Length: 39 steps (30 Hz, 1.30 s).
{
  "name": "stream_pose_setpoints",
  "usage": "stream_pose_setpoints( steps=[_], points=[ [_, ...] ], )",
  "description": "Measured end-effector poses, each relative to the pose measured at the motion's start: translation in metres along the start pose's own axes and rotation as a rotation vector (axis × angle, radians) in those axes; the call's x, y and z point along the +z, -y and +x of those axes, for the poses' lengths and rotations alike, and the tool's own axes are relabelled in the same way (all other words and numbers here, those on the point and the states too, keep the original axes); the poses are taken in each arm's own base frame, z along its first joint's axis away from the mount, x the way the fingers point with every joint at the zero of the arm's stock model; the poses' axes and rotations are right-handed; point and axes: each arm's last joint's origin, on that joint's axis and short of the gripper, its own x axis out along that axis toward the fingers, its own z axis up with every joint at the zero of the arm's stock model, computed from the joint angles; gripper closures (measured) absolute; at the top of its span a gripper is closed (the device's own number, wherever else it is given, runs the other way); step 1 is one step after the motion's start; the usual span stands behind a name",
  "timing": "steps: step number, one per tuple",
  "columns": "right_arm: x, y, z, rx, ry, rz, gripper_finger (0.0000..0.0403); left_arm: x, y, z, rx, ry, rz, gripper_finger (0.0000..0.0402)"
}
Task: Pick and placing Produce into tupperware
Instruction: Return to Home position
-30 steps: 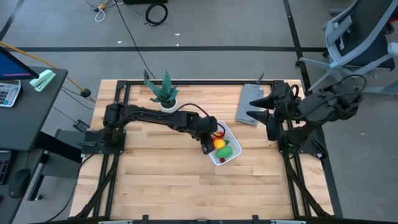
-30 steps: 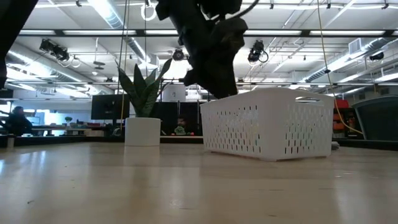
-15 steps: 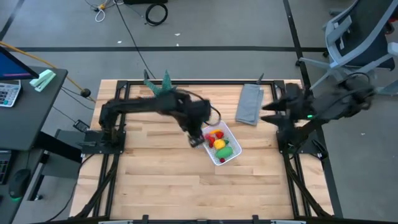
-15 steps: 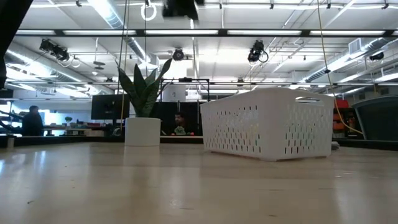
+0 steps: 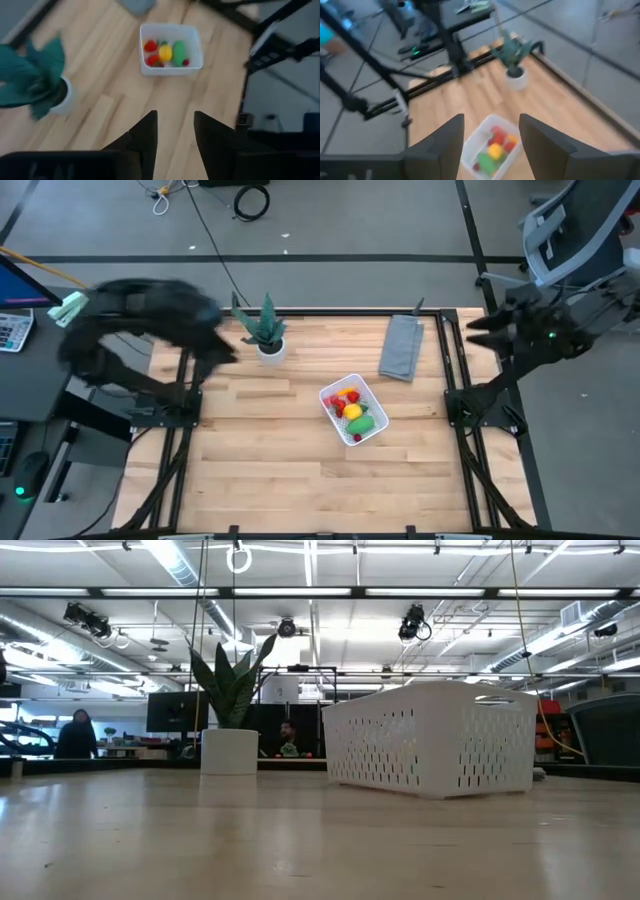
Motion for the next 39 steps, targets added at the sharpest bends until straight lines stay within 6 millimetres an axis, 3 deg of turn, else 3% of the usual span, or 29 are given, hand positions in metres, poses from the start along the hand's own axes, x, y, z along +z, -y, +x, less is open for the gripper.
stream_pose_setpoints(
  steps=[4,8,11,14,17,21,24,29,39],
  points=[
    [-0.012,0.015,-0.002,-0.074,0.041,-0.018,0.0203,-0.044,-0.022,-0.059,0.084,0.170,-0.043,0.0260],
    [-0.045,0.026,0.022,-0.184,0.045,0.006,0.0203,-0.097,-0.041,-0.101,0.112,0.338,-0.134,0.0253],
    [-0.075,0.031,0.046,-0.134,0.096,0.078,0.0203,-0.134,-0.054,-0.116,0.065,0.452,-0.189,0.0248],
    [-0.101,0.032,0.067,0.075,0.210,0.095,0.0203,-0.159,-0.063,-0.114,-0.038,0.603,-0.196,0.0245],
    [-0.123,0.033,0.081,0.339,0.372,0.054,0.0203,-0.176,-0.069,-0.097,-0.180,0.746,-0.116,0.0244],
    [-0.154,0.040,0.097,0.554,0.567,0.012,0.0203,-0.192,-0.076,-0.059,-0.348,0.886,-0.039,0.0248],
    [-0.178,0.045,0.115,0.577,0.649,-0.010,0.0203,-0.198,-0.081,-0.023,-0.439,0.933,-0.020,0.0252],
    [-0.214,0.051,0.148,0.547,0.644,-0.011,0.0203,-0.205,-0.090,0.031,-0.437,0.942,-0.016,0.0258],
    [-0.252,0.070,0.176,0.523,0.725,0.043,0.0203,-0.213,-0.102,0.102,-0.445,0.916,-0.047,0.0249]
  ],
)
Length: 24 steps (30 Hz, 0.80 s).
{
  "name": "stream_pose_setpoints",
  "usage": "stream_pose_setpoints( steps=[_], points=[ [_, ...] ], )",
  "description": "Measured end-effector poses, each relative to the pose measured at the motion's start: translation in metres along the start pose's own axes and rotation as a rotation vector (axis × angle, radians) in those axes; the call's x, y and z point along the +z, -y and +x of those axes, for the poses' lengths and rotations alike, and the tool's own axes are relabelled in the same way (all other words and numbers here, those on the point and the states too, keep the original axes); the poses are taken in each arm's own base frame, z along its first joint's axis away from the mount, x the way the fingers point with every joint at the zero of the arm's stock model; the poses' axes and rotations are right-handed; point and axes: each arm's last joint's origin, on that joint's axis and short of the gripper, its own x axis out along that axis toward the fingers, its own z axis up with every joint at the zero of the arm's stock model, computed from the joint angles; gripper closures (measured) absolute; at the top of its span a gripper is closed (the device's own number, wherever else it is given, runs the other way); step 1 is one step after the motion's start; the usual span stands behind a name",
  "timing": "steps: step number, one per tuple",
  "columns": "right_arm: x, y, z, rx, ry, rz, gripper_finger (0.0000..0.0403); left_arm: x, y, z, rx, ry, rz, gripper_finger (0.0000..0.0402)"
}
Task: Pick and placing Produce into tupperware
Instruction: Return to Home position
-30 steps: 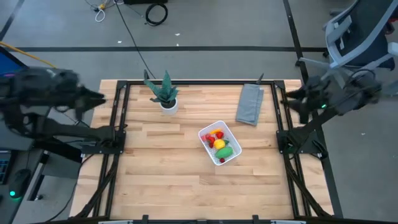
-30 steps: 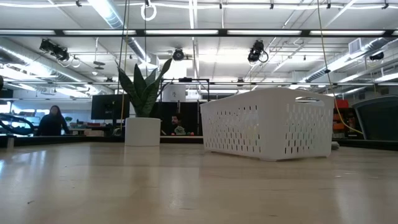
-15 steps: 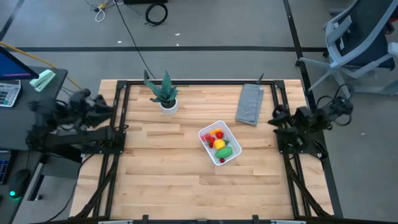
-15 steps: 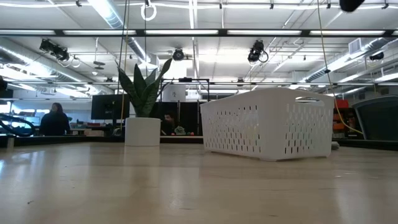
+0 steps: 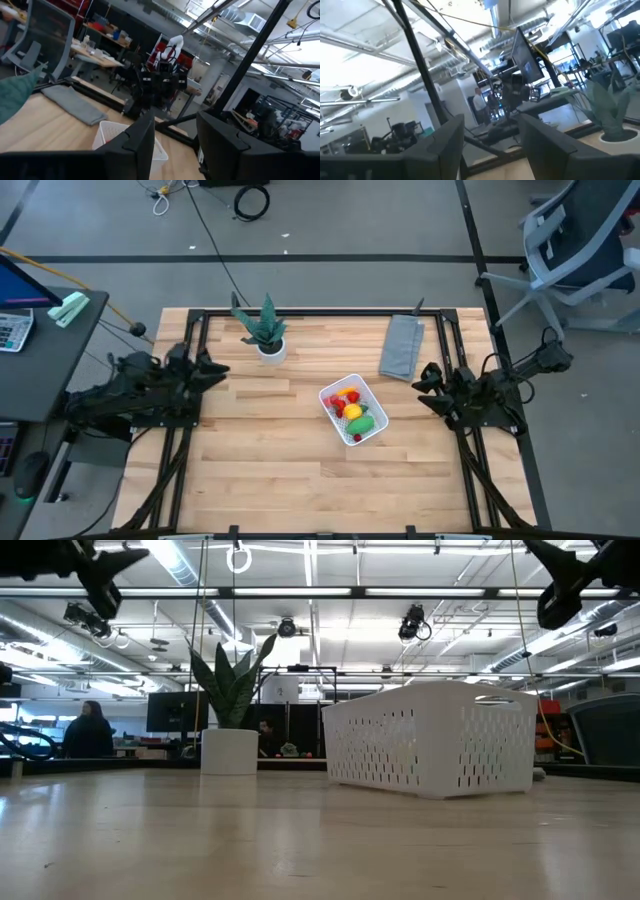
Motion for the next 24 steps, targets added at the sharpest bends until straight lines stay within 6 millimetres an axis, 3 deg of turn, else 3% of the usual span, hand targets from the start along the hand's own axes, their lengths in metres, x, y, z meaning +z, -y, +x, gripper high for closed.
stream_pose_setpoints(
  steps=[15,24],
  points=[
    [-0.011,0.006,0.000,-0.055,-0.107,-0.030,0.0203,-0.052,-0.033,0.016,-0.029,-0.003,-0.002,0.0257],
    [-0.011,0.006,0.000,-0.059,-0.100,0.080,0.0203,-0.075,-0.046,0.017,0.026,-0.105,-0.081,0.0252]
  ],
)
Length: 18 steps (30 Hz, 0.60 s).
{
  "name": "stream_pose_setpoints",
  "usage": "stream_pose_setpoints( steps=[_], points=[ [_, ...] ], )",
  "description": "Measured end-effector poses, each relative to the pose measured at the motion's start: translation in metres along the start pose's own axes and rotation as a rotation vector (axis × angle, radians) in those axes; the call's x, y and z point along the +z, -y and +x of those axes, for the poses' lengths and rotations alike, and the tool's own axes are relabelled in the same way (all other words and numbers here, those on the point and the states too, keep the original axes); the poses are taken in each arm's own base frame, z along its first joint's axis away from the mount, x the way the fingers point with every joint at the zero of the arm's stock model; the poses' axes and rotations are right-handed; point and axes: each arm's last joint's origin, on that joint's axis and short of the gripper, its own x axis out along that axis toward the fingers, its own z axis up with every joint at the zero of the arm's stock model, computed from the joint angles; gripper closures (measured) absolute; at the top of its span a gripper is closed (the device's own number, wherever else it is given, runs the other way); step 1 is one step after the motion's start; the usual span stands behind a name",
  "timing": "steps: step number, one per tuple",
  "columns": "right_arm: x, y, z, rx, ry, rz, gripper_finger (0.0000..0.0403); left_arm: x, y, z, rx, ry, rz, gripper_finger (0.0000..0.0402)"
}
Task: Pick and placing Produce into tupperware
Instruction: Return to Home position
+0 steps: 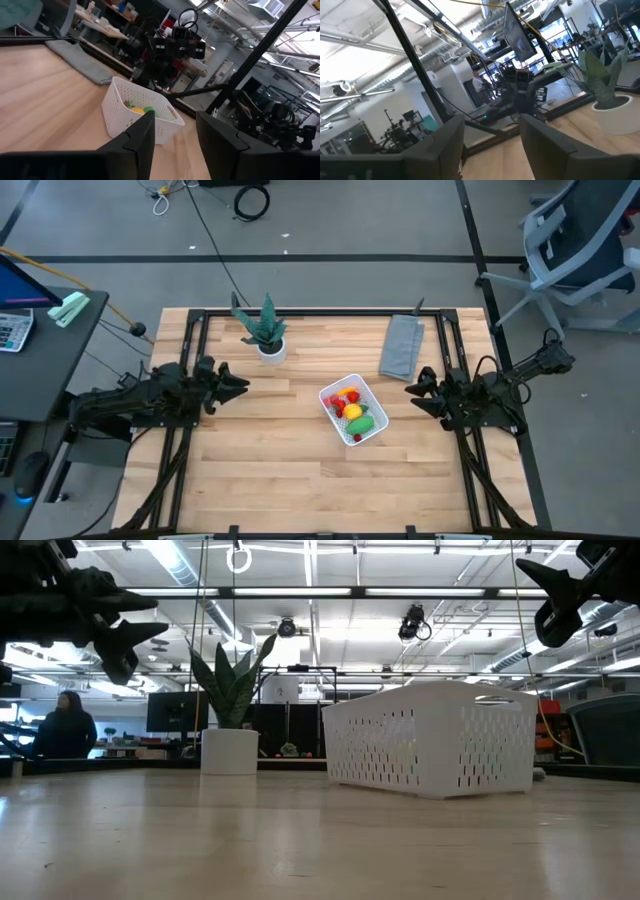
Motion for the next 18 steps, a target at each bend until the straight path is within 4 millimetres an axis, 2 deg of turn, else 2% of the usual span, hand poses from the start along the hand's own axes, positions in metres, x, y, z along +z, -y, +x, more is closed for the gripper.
stream_pose_setpoints(
  steps=[8,18],
  points=[
    [-0.0001,0.0000,0.0000,0.000,0.000,0.001,0.0203,-0.0016,-0.0012,-0.0001,0.015,-0.016,-0.006,0.0243],
    [-0.0001,0.0001,0.0000,0.000,0.000,0.000,0.0203,-0.0014,-0.0011,0.0000,0.013,-0.014,-0.012,0.0257]
  ],
)
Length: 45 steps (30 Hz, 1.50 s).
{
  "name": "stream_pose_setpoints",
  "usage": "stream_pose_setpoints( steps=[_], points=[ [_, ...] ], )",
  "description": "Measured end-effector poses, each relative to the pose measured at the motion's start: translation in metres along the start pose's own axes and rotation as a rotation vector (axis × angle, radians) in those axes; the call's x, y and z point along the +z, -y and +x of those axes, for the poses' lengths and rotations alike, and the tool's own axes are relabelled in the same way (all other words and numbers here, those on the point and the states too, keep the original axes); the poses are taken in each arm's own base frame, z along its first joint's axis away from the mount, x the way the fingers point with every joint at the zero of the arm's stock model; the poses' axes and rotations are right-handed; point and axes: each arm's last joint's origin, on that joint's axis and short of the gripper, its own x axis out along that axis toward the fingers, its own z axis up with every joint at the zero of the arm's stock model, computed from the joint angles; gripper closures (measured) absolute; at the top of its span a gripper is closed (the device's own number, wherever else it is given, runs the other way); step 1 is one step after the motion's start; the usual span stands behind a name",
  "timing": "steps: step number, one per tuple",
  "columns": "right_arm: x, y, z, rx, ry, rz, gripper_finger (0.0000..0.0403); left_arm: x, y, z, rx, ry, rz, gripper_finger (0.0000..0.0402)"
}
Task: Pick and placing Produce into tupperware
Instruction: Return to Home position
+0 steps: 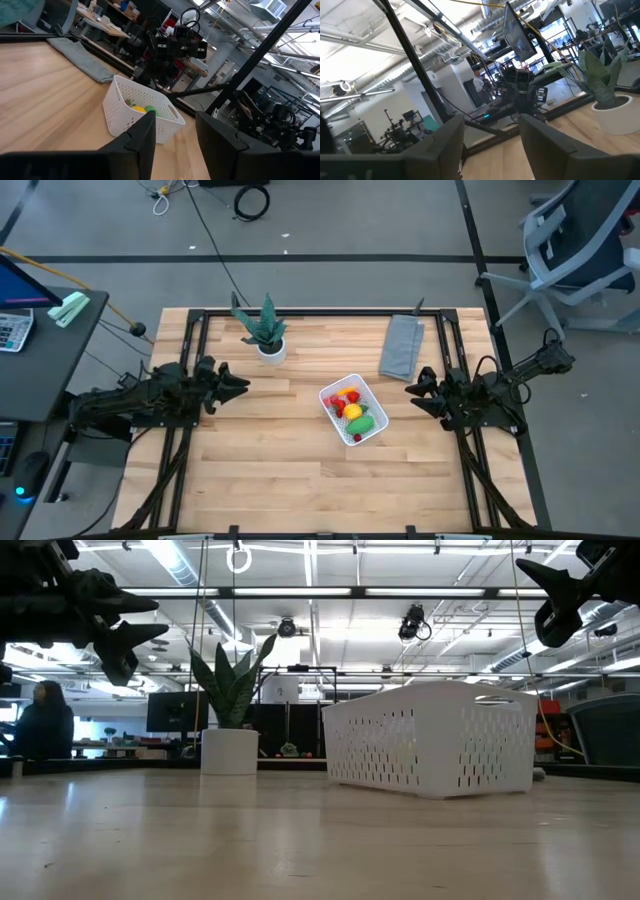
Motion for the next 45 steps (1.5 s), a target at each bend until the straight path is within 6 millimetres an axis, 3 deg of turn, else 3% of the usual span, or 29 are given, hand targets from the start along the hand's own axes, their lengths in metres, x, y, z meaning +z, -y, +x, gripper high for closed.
stream_pose_setpoints(
  steps=[45],
  points=[
    [-0.0001,0.0001,0.0000,0.000,-0.001,0.000,0.0203,-0.0003,-0.0002,0.0000,0.001,-0.002,0.000,0.0252]
  ],
)
